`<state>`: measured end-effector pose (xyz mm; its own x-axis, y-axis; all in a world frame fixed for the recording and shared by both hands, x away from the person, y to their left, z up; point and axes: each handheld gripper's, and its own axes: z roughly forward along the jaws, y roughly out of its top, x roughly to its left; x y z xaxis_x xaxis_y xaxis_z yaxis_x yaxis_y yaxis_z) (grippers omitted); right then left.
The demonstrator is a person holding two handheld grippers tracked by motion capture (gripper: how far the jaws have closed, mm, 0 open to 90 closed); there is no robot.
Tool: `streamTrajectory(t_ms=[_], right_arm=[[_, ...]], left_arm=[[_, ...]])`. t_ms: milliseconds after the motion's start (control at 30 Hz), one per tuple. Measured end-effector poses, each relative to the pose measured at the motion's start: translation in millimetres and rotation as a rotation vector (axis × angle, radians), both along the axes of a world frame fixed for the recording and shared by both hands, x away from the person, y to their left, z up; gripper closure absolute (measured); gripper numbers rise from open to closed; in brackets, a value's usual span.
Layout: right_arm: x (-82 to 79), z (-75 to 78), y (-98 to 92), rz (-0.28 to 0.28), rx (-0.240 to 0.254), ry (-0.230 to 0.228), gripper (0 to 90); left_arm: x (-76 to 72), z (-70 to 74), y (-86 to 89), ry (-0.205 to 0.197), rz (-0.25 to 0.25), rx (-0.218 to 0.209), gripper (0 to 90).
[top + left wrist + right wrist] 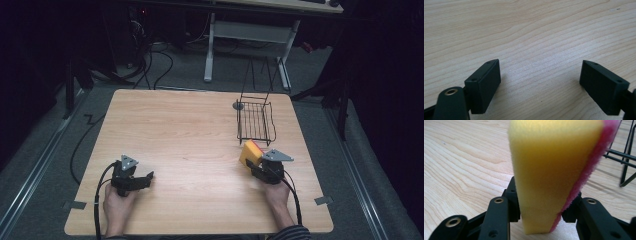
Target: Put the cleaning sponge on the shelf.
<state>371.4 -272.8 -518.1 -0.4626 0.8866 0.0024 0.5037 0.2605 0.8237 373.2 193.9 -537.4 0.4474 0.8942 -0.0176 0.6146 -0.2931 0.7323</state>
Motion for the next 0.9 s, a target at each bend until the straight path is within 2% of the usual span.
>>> streamTrajectory(t_ms=[167, 533, 733, 900], right_arm=[[-3.2, 5.0, -1.8, 0.003, 0.011, -0.018, 60.8], [-10.0, 9.8, -4.1, 0.026, 0.009, -0.014, 60.8], [-17.9, 18.8, -13.1, 0.034, 0.011, -0.017, 60.6], [-19.4, 22.4, -16.8, 0.030, 0.031, -0.019, 60.7]], left_arm=[[0.0, 0.0, 0.0, 0.000, 0.000, 0.000, 17.7], [0.0, 0.0, 0.0, 0.000, 0.000, 0.000, 17.7], [0.0, 0.0, 0.1, 0.000, 0.000, 0.000, 17.7], [0.1, 0.0, 0.1, 0.000, 0.000, 0.000, 17.7]])
